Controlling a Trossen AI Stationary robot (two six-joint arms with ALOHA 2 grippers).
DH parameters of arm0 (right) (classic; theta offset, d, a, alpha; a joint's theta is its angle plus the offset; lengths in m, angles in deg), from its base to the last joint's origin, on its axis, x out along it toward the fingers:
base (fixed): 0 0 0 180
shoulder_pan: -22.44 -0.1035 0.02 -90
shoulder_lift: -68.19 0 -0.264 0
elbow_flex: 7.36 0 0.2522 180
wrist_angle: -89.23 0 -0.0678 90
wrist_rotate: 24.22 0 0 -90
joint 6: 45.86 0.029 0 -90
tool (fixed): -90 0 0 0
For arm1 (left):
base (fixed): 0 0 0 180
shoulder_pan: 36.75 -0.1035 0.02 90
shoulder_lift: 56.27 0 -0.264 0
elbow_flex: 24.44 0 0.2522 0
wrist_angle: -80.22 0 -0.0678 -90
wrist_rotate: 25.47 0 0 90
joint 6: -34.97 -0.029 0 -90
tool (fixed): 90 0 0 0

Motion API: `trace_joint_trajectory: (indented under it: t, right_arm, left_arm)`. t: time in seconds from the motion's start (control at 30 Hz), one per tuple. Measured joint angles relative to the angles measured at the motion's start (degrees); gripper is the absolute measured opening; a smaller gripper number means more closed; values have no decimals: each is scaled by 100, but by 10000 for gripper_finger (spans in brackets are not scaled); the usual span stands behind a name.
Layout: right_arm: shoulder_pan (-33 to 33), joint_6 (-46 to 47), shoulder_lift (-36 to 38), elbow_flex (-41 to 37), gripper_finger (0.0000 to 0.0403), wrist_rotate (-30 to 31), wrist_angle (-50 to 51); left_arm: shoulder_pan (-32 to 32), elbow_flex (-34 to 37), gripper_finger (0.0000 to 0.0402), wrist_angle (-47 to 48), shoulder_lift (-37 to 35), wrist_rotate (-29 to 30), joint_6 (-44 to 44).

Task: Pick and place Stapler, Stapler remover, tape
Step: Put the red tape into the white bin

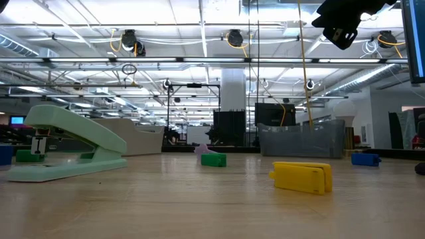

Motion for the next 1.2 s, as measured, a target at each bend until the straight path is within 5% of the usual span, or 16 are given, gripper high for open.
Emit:
trace_joint_trajectory:
  t: [1.2]
  right_arm:
    - [0, -15, 0, 0, 89, -2, 2]
  left_arm:
    - [0, 2, 63, -291, 0, 153, -173]
